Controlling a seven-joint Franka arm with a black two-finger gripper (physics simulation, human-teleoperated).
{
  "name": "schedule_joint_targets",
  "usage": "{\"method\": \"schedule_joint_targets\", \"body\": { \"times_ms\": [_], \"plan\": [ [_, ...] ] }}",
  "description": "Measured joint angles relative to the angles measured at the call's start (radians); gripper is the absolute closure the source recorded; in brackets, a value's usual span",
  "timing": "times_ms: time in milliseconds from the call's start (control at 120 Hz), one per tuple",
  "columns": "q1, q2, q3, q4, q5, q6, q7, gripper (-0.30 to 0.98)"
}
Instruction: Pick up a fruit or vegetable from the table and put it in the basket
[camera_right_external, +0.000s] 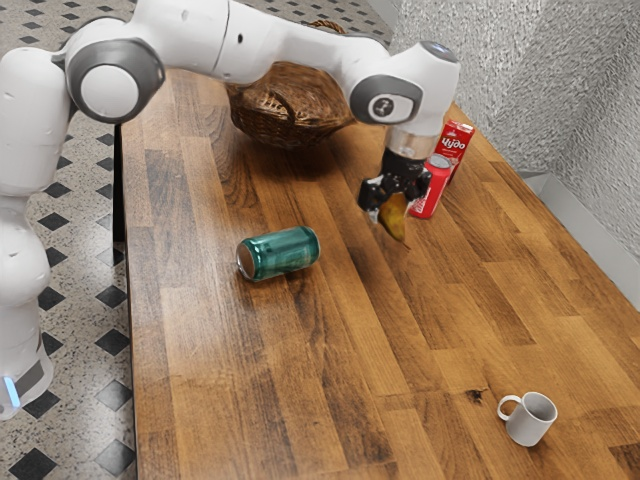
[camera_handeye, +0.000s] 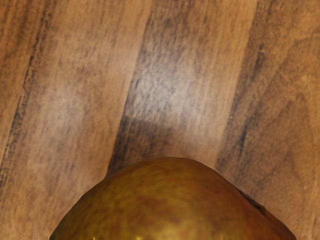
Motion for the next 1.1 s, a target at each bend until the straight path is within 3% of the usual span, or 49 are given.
{"method": "schedule_joint_targets", "body": {
  "times_ms": [383, 817, 1100],
  "plan": [
    [0.000, -0.018, -0.017, 0.273, 0.035, -0.286, 0.015, 0.33],
    [0.012, -0.124, 0.369, 0.291, 0.031, -0.460, 0.091, 0.31],
    [0.016, -0.085, 0.596, 0.296, -0.010, -0.455, 0.195, 0.32]
  ]
}}
